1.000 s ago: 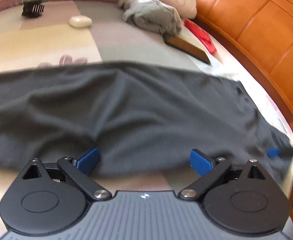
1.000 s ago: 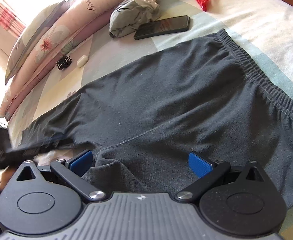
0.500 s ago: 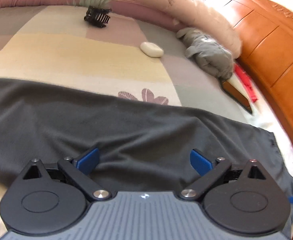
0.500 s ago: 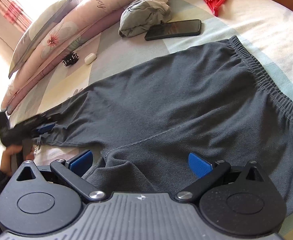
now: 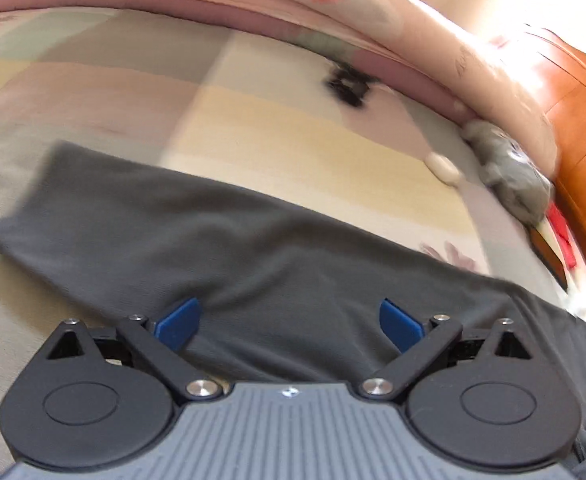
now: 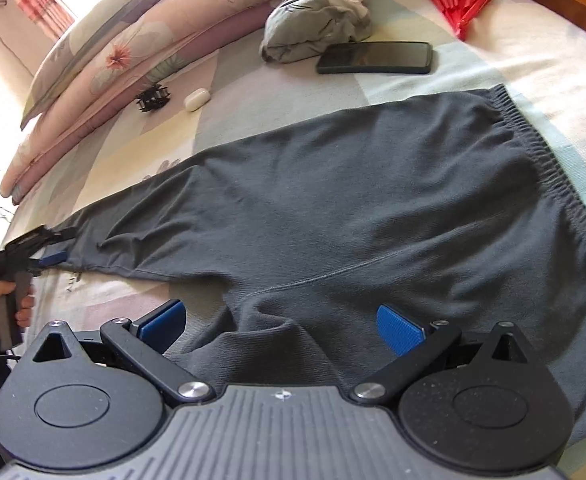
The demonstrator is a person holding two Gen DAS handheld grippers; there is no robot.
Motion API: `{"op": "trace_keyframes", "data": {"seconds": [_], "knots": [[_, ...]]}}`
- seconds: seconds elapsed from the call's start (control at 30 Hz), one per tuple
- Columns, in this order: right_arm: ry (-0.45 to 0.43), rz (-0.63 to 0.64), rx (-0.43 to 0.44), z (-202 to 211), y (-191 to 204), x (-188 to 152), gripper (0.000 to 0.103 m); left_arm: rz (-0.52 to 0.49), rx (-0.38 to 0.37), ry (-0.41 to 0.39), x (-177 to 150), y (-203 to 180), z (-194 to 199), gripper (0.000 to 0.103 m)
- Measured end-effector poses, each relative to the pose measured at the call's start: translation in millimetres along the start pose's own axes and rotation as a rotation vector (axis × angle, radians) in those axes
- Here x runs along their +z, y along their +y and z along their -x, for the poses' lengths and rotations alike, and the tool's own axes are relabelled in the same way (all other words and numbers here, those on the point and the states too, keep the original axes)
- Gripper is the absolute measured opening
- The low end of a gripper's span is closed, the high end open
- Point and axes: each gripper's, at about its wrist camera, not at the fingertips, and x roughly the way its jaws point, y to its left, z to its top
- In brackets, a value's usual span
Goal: Fold clothes
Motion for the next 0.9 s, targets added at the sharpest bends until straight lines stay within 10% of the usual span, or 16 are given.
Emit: {"op": "trace_keyframes", "data": {"seconds": [0.6, 0.9], "knots": [[0.015, -0.002, -0.044, -4.4, -5.2, 1.6, 0.103, 0.048, 0.325, -0.062, 75.5, 41.9, -48.1, 0.097], [-0.003, 0.018, -0.061, 19.1, -2.6, -10.4, 0.103, -0.125, 0.236, -0.048, 65.9, -16.0, -18.2, 0.097]]}}
